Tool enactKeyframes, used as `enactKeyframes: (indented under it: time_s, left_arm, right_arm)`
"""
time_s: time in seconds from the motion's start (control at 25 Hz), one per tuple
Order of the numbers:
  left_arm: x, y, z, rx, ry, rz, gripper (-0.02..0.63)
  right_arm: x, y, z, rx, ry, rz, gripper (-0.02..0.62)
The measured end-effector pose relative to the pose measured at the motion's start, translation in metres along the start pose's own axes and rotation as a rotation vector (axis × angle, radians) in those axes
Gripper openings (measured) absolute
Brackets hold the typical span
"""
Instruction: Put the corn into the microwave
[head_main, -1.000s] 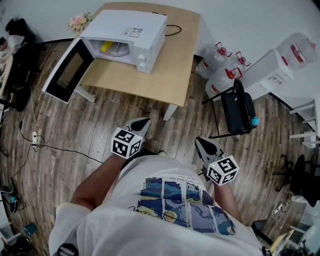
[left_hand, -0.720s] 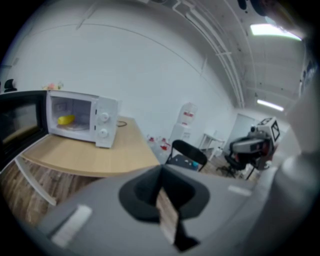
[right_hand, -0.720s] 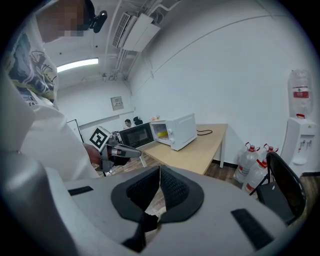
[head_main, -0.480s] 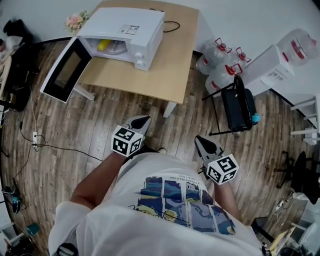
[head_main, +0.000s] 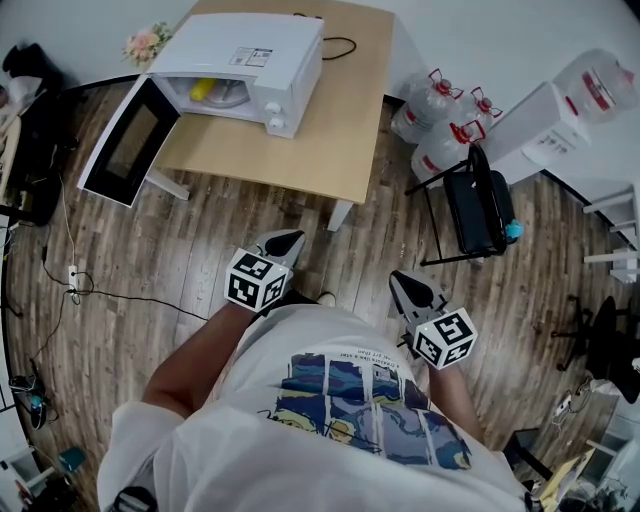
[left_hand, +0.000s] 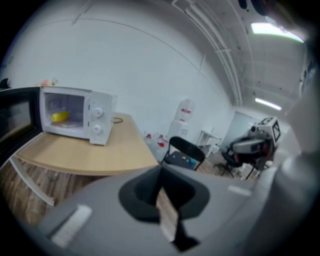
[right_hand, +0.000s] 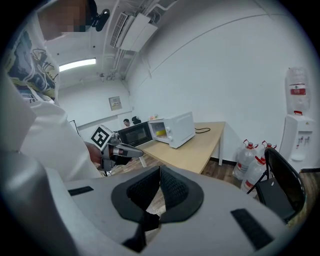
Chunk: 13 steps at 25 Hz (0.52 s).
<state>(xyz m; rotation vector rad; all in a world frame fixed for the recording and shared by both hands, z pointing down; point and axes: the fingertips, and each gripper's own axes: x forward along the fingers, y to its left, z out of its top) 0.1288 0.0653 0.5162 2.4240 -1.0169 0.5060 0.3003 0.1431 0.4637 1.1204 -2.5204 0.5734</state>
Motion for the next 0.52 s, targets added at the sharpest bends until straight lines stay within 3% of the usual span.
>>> enactKeyframes:
  time_s: [0.52]
  left_arm:
    - [0.001, 0.023, 0.008, -0.013, -0.005, 0.027, 0.008]
  right_arm:
    - [0.014, -0.007, 0.008, -0.019, 0.011, 0.007, 0.011]
